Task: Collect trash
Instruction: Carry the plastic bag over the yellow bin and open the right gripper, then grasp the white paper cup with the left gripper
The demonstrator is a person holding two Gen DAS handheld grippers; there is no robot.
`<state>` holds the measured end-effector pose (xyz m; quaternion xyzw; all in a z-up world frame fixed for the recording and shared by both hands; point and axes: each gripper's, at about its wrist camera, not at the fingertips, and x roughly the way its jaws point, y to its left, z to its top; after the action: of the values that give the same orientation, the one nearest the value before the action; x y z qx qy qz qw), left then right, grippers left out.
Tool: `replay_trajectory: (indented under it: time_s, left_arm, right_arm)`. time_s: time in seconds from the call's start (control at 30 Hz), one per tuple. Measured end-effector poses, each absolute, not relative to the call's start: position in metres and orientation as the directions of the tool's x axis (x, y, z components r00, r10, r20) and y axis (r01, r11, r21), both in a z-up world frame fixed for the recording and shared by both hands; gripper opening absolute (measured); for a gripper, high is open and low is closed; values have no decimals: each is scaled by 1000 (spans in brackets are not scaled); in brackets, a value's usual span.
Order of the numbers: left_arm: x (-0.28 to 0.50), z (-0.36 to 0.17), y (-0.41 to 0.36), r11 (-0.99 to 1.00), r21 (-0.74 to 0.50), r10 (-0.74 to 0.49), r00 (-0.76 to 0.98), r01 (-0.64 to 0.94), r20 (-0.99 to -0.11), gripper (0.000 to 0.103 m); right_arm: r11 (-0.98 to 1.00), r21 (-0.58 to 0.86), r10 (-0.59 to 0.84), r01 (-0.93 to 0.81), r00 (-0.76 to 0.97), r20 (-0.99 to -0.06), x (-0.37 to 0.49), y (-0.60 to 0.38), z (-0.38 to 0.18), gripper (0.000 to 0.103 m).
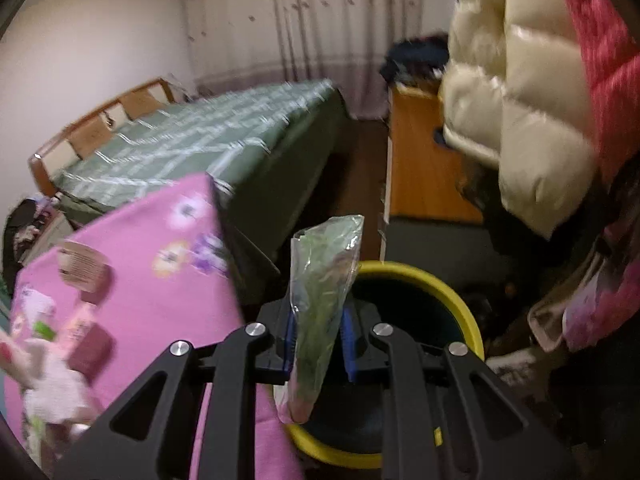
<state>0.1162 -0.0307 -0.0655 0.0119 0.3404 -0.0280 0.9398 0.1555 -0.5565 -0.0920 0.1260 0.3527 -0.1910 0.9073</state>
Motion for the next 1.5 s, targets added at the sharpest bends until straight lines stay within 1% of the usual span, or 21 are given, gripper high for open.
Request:
replay_trajectory:
  time_s: [0.13, 0.2, 0.27, 0.3, 0.33, 0.43, 0.53, 0.67, 0.77, 0.9, 1.0, 1.1, 1.17, 1.2, 1.27, 1.3, 1.33, 1.37, 1.4, 1.47, 1.5]
  left_arm:
    - [120, -65, -35, 998, 13, -41, 767, 64, -641, 99]
    - [121, -66, -36, 998, 15, -40, 766, 64, -642, 99]
    - [122, -67, -37, 998, 15, -40, 763, 66, -645, 99]
    - [123, -67, -38, 998, 15, -42, 761, 68, -648, 99]
    - [126, -69, -40, 997, 12, -47, 756, 72, -653, 99]
    - [134, -72, -46, 996, 11, -57, 750, 85, -659, 99]
    - [143, -76, -54, 996, 15, -61, 754, 93, -653, 99]
    - [160, -80, -65, 995, 20, -62, 760, 99, -647, 99]
    - [175, -84, -70, 995, 41, -38, 761, 85, -648, 99]
    - [198, -89, -73, 997, 65, 12, 763, 40, -646, 99]
    - [208, -92, -74, 998, 44, -13, 752, 55, -659, 99]
    - [218, -95, -77, 997, 15, -46, 739, 76, -672, 99]
    - [223, -96, -78, 997, 13, -45, 740, 72, -671, 99]
    - [225, -97, -78, 998, 6, -46, 740, 67, -671, 99]
    - [227, -98, -77, 998, -13, -54, 737, 61, -674, 99]
    - [229, -99, -77, 998, -20, -55, 736, 57, -675, 98]
    - [230, -100, -77, 998, -21, -53, 735, 53, -676, 94]
    - [229, -100, -75, 998, -21, -53, 733, 52, -679, 88]
    - [231, -101, -76, 998, -24, -56, 728, 54, -683, 84]
    - [231, -102, -74, 998, -32, -65, 723, 59, -688, 72]
    - [232, -102, -74, 998, -36, -69, 722, 61, -689, 69]
  right_arm:
    - [881, 76, -267, 467, 623, -735, 170, -572, -123, 20]
    - [876, 65, -273, 477, 603, -750, 172, -575, -133, 24]
    - [871, 62, -279, 487, 595, -753, 172, -580, -137, 37]
    - [868, 66, -283, 493, 598, -750, 170, -582, -139, 42]
    - [864, 69, -288, 499, 602, -745, 168, -583, -138, 47]
    - [864, 80, -290, 496, 621, -728, 163, -580, -131, 48]
    - [873, 147, -251, 466, 685, -684, 153, -565, -118, 48]
    - [922, 159, -202, 354, 787, -582, 147, -516, -104, 61]
    - [948, 151, -149, 279, 811, -565, 154, -485, -106, 61]
    - [968, 117, -112, 220, 802, -586, 165, -456, -114, 61]
    - [975, 94, -108, 204, 792, -601, 168, -444, -120, 62]
    - [971, 111, -110, 214, 802, -587, 164, -446, -120, 63]
    - [965, 124, -119, 231, 805, -581, 162, -451, -120, 72]
    - [964, 122, -125, 237, 808, -576, 161, -452, -120, 75]
    - [960, 91, -172, 264, 816, -552, 156, -448, -117, 90]
    - [960, 73, -189, 270, 820, -541, 155, -447, -116, 94]
    - [965, 45, -199, 260, 830, -522, 152, -440, -114, 98]
    - [971, 23, -195, 239, 840, -506, 150, -434, -112, 98]
    - [974, 12, -191, 228, 844, -502, 149, -431, -112, 98]
    - [977, -9, -189, 214, 844, -502, 148, -426, -111, 98]
    - [977, -10, -190, 214, 844, -501, 147, -425, -111, 98]
